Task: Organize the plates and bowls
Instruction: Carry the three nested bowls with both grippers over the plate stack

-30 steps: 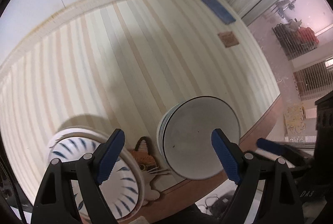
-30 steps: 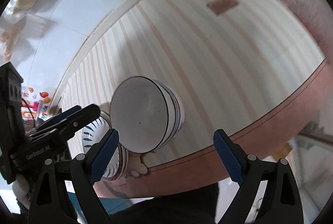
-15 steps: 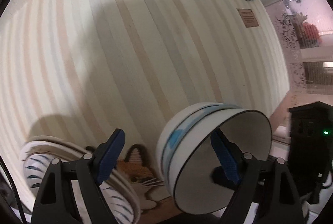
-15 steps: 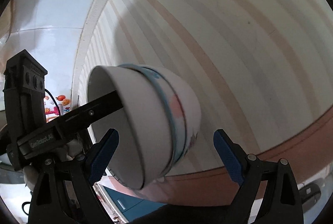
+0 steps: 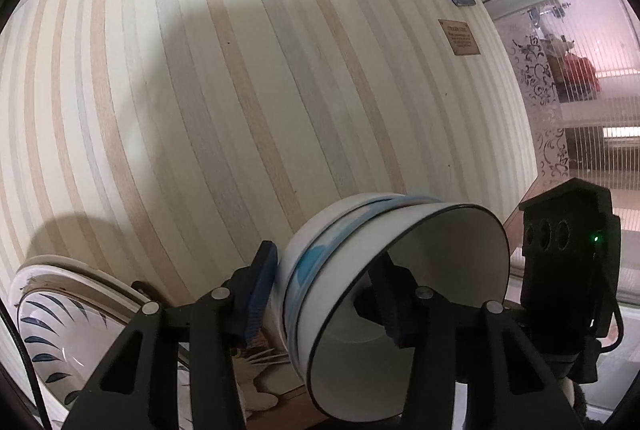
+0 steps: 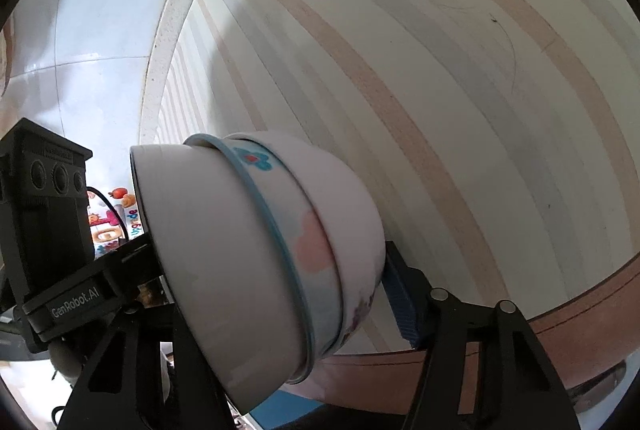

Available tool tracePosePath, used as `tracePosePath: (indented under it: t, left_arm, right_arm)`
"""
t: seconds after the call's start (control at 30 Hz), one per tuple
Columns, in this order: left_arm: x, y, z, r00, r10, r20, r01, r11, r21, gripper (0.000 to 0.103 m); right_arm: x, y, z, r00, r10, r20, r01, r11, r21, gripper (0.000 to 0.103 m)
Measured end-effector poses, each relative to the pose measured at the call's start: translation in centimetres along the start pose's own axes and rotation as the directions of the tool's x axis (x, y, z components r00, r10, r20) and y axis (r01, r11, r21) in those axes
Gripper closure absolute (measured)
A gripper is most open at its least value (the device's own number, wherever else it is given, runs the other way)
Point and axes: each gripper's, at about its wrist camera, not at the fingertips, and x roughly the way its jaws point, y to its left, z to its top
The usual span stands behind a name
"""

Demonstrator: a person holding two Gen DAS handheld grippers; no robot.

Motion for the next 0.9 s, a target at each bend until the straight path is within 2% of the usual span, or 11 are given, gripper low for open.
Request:
tracePosePath:
  t: [0.47,0.9]
  left_arm:
    - [-0.6,-0.1,-0.2,1.0,0.009,0.03,-0.008,1.0,-0.014,0.06]
    - [-4.5,1.5,-0.5,0.995,0.022,0.099,-0.018,0.999,-0.043,0.06]
  right_arm:
    - [-0.4,-0.2,-1.1,1.0,0.017,0.018,-0.017,1.0,-0.001,0.04]
    - [-0.5,3.8,-1.7,1.0,0.008,0.02,-0.006,0.996,-0.093,0.04]
